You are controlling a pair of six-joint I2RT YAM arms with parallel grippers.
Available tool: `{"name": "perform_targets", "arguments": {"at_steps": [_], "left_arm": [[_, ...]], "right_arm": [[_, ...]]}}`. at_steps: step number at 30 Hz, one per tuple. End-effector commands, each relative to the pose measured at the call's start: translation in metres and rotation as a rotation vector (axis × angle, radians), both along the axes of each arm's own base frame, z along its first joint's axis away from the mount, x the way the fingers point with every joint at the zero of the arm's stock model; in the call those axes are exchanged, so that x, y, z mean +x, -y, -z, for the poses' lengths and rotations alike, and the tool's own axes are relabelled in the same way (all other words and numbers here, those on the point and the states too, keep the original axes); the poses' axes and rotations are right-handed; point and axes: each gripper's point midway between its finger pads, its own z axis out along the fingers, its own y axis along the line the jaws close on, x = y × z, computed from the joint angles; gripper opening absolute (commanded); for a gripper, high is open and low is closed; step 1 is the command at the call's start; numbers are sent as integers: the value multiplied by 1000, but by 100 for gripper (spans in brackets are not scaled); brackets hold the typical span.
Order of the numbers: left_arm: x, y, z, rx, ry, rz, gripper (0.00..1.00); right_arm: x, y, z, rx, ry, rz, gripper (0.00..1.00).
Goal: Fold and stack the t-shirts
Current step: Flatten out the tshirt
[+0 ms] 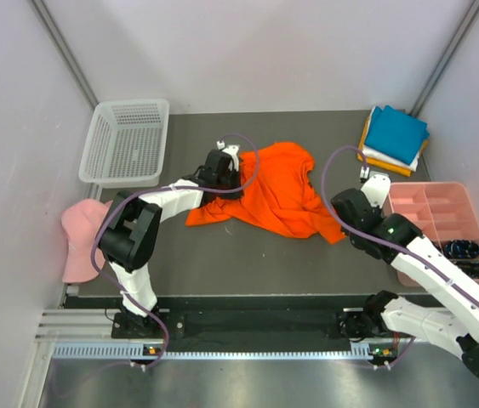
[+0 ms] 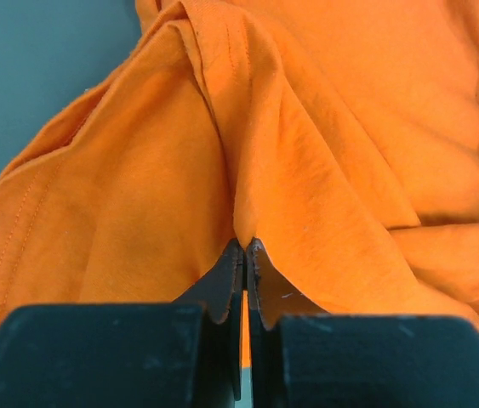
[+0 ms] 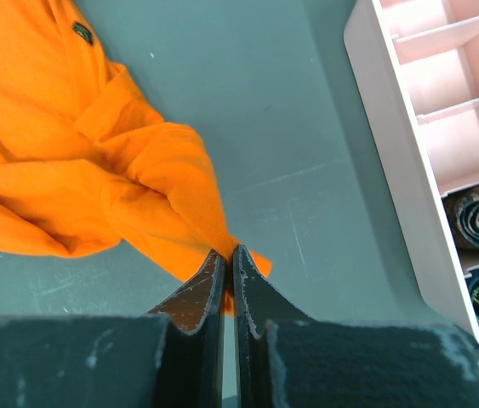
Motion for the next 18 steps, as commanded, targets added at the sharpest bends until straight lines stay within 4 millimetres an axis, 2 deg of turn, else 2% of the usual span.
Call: {"name": "perform_targets", "arguments": {"at_steps": [1, 3, 4, 6, 11, 12, 18], "left_arm": [[18, 10, -40, -39, 106, 21, 0], [17, 10, -46, -16, 111, 27, 0], [20, 11, -57, -3, 142, 35, 0], [24, 4, -66, 64, 162, 5, 0], [32, -28, -77, 242, 194, -78, 0], [33, -40, -80, 286, 201, -114, 0], [31, -74, -91, 440, 220, -194, 0]], "right_arm": [[0, 0, 0, 0, 11, 6, 0], [0, 0, 0, 2, 12, 4, 0], [0, -1, 0, 5, 13, 5, 0], [0, -1, 0, 7, 13, 3, 0], [0, -2, 1, 12, 12, 2, 0], [0, -2, 2, 11, 9, 0, 0], [0, -4, 4, 15, 7, -5, 0]]}}
